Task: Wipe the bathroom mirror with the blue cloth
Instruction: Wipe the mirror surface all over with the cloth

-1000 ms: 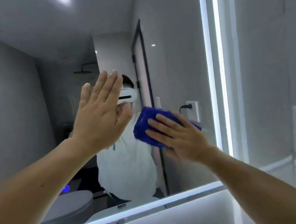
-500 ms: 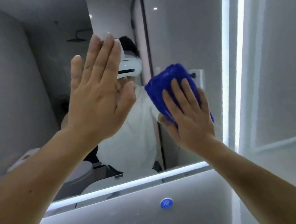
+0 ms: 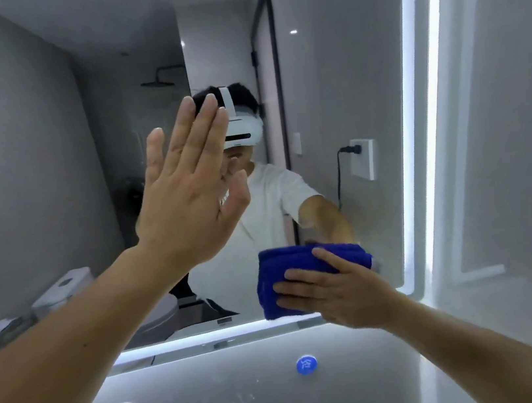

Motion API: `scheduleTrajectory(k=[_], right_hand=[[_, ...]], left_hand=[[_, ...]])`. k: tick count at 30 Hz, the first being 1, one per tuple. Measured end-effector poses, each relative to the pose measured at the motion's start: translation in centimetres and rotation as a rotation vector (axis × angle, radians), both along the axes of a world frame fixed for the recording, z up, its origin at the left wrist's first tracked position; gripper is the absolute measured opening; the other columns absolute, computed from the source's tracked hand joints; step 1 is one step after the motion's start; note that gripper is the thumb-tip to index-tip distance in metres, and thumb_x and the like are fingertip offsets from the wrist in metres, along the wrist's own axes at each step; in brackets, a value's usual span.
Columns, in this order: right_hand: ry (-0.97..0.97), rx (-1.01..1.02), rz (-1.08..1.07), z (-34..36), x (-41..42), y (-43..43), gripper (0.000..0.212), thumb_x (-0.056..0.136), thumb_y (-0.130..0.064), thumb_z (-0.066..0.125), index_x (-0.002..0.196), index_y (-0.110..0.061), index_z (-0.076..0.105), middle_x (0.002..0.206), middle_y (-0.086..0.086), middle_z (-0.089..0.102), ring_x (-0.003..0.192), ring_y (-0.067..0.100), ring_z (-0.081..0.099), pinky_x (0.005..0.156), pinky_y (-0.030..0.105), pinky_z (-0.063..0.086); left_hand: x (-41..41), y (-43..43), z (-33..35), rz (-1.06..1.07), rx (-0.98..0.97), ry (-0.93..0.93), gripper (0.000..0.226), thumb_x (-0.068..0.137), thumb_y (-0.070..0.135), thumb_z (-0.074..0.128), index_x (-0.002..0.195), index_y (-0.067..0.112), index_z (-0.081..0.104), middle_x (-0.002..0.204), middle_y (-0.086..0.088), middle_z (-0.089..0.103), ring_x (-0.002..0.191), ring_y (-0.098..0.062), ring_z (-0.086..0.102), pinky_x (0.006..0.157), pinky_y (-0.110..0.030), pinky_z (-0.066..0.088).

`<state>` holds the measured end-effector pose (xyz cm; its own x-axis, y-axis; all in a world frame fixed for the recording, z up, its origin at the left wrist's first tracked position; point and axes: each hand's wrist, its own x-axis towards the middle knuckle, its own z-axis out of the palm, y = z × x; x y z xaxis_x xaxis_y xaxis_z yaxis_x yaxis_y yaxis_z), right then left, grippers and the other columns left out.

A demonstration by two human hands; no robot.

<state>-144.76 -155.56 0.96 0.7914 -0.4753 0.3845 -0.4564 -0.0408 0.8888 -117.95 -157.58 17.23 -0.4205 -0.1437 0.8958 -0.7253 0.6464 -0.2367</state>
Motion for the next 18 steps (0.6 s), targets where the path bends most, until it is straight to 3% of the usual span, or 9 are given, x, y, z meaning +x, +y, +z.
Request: scheduleTrajectory(k=[5,9,11,15,18], right_hand=[[-0.611,-0.358,0.007,16.8,2.8,-1.5,0.071,0.093,-0.033,0.055,0.155,-0.021,0.023,0.162,0.007,0.019,0.150,0.027,0.012,0.120,0.052,0.003],[-1.033,-0.424,-0.027,21.9,7.3,-2.4,0.077,0.091,-0.030,0.048,0.156,-0.018,0.010,0.164,0.007,0.007,0.151,0.028,0.004,0.119,0.055,0.009],[-1.174,-0.336,0.021,20.9,9.8,-2.4,0.080,0.091,-0.032,0.044,0.156,-0.016,0.000,0.165,0.007,-0.006,0.151,0.026,-0.008,0.120,0.053,0.001],[-1.305,0.019,0.248,17.5,12.7,-1.4,0.072,0.090,-0.028,0.016,0.154,-0.017,-0.015,0.157,-0.005,-0.031,0.144,0.011,-0.030,0.118,0.044,-0.017],[-1.468,0.330,0.478,17.3,13.4,-0.6,0.077,0.084,-0.019,0.020,0.151,-0.024,-0.017,0.154,-0.015,-0.033,0.140,-0.001,-0.033,0.113,0.033,-0.025]], left_hand=[[0.7,0.2,1.6,0.015,0.005,0.057,0.066,0.101,0.044,0.021,0.156,0.010,0.009,0.165,-0.005,0.004,0.152,-0.018,-0.004,0.122,-0.049,0.002],[1.2,0.0,2.9,0.028,0.016,0.082,0.070,0.099,0.049,0.014,0.156,0.009,0.010,0.165,-0.005,0.005,0.152,-0.019,-0.002,0.121,-0.050,0.004],[1.0,-0.3,3.4,0.022,0.026,0.108,0.067,0.098,0.043,0.016,0.155,0.008,0.009,0.165,-0.006,0.006,0.152,-0.019,-0.002,0.121,-0.049,0.005],[0.5,-0.9,3.2,-0.008,0.012,0.107,0.060,0.103,0.037,0.018,0.155,0.011,0.005,0.165,-0.005,0.004,0.152,-0.016,-0.004,0.123,-0.043,0.002],[0.1,-1.0,1.9,0.006,-0.033,0.019,0.058,0.105,0.032,0.027,0.155,0.009,0.009,0.164,-0.008,0.006,0.152,-0.021,-0.001,0.123,-0.042,0.003]])
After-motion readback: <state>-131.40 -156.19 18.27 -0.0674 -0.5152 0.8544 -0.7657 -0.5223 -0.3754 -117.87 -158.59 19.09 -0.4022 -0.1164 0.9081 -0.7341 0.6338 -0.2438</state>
